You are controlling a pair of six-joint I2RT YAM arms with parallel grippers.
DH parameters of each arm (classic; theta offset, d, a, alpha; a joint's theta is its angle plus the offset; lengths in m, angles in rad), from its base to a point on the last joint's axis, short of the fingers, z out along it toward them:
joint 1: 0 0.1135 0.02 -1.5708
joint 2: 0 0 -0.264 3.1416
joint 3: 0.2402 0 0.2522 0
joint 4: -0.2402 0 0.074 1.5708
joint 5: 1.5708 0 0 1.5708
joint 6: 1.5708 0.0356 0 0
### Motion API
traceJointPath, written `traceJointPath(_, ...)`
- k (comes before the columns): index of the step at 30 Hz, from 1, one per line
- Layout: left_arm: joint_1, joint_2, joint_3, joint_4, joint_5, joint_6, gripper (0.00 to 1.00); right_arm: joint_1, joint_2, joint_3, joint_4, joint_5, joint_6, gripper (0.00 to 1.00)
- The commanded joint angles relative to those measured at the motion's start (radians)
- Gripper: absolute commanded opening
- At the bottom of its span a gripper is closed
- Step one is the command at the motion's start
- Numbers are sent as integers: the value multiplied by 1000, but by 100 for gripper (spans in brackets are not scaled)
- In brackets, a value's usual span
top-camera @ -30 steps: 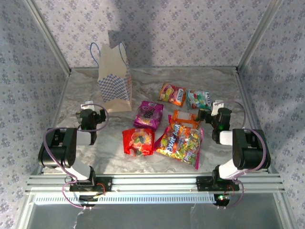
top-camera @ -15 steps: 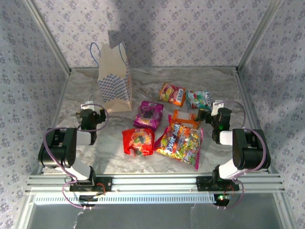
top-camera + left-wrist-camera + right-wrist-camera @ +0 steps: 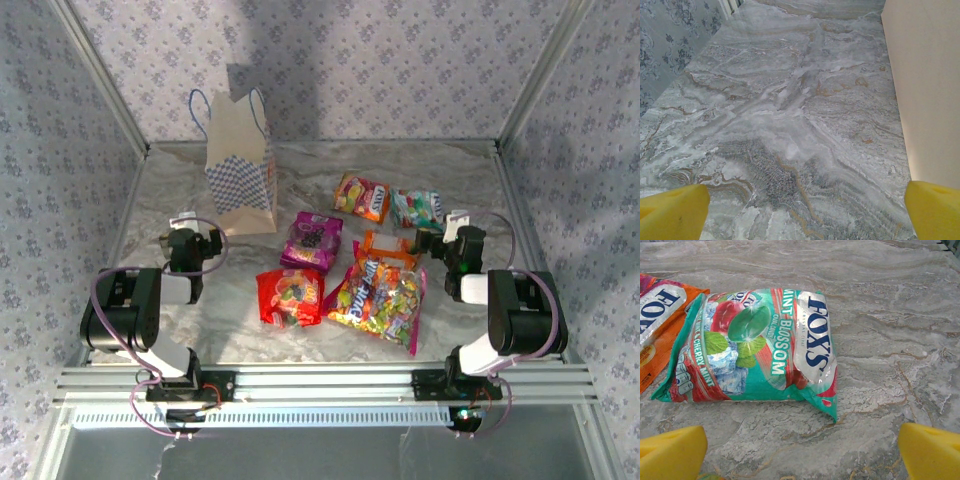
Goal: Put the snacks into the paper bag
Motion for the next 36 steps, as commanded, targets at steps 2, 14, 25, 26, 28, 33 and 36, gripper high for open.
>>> traceJointPath(2,10,-6,16,36,24,-9,100,3,7,18,3,23,-13,100)
traceJointPath(14,-1,-41,-4,42,-46,-20,100,-13,-85,105,-212,42,13,100)
traceJointPath(25,-10,-238,120,-297,-69,-40,100,54,-276,216,-447,74,-72,100)
traceJointPath(26,-13,-260,121,-314,-82,-58,99,61,-280,228,-461,74,-75,100)
traceJointPath(28,-34,-313,131,-378,-148,-100,99,77,-290,254,-488,85,-65,100)
traceJointPath(33,-58,-438,279,-735,-264,-214,89,103,-306,345,-568,22,-50,100)
traceJointPath(36,-73,-493,418,-972,-260,-232,76,128,-295,432,-673,59,-45,100)
